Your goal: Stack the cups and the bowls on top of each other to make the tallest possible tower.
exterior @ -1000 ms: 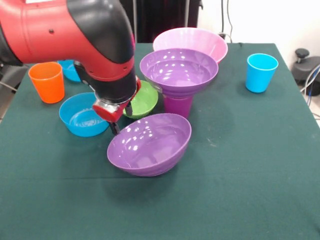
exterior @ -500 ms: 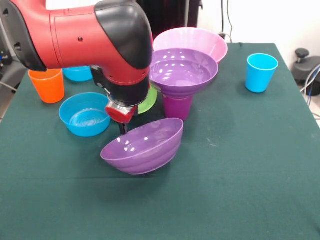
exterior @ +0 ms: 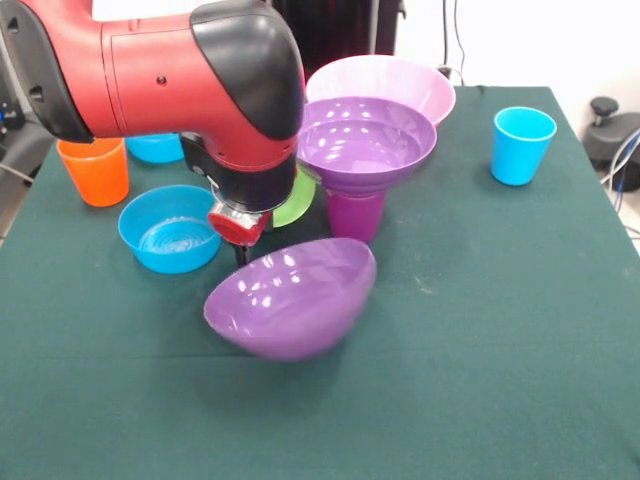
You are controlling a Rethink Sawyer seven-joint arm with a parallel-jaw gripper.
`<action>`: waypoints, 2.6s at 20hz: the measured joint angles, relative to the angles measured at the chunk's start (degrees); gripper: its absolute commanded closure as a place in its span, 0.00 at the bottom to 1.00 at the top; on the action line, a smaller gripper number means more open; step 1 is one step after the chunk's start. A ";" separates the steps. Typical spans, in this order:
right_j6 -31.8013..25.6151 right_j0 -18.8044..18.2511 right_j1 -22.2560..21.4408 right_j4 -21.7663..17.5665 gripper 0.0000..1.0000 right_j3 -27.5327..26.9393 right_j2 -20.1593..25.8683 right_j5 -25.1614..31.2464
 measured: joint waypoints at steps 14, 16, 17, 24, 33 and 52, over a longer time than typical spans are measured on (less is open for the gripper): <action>0.00 -0.73 -4.13 2.43 0.00 0.04 -0.60 1.04; 0.00 -0.90 -5.05 2.96 0.00 0.05 -0.60 1.61; 0.00 -0.95 -5.41 3.19 0.00 0.04 -0.60 1.82; 0.00 -1.05 -7.41 4.11 0.00 0.05 -0.59 2.27; 0.00 -1.05 -7.22 4.36 0.00 0.07 -0.60 2.27; 0.00 -5.27 -8.65 8.94 0.00 7.17 -0.13 2.26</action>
